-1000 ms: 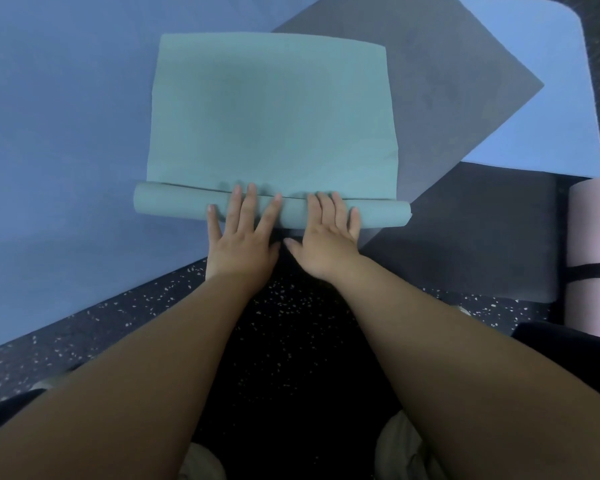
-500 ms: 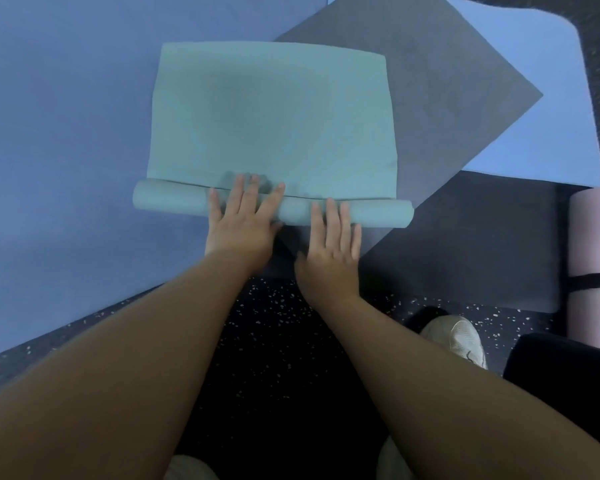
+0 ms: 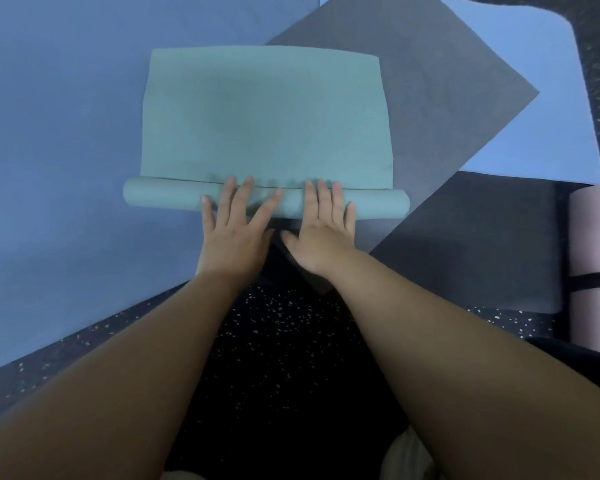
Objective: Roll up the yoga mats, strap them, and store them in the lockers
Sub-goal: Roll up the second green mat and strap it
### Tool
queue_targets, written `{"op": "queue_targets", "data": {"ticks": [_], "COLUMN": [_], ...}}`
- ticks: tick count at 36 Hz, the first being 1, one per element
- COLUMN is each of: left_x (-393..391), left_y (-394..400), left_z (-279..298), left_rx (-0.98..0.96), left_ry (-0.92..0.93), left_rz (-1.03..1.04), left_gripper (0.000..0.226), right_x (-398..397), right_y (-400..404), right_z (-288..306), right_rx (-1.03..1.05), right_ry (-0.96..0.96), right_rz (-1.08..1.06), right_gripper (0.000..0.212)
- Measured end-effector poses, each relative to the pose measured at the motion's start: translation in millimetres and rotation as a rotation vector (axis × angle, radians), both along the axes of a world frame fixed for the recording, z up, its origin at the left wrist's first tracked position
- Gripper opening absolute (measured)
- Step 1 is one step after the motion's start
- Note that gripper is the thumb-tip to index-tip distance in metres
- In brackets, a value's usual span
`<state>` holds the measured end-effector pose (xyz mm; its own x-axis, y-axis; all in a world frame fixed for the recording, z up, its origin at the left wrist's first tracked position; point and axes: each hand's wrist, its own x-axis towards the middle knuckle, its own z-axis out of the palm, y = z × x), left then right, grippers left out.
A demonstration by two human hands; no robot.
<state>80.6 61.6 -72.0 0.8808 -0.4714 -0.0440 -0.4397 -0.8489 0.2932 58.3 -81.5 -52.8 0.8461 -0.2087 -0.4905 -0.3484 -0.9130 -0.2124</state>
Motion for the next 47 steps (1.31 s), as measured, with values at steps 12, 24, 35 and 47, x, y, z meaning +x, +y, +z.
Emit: {"op": "queue_targets", "data": {"ticks": [12,24,35,47], "left_x": [34.5,52.7,46.2,8.9], "left_y": [-8.3,-6.4,10.9,22.7], "left_z": [10.9,12.7,2.8,0.4], "left_rx": [0.126,0.068,-0.039,-0.078], "left_ry": [0.119,-0.014,-0.169,-0.095], "left_rz": [0.003,-0.007,-0.098,-0.12], "left_gripper": [0.067,0.06,0.058,0.04], "right_x": [20.2,10.6,-0.3,-44.8], "right_y": [-15.6,-23.5,-24.4,-26.4], "right_z": [8.3,-0.1,-17.2,-21.2], "right_rx": [-0.013,-0.14,-0.138,-0.167], "right_ry": [-0.132,-0.355,-0.513,-0.65], "right_rz": [0.052,0.035,0.087,0.149], "right_gripper": [0.07,0.055,0.043,0.041]}}
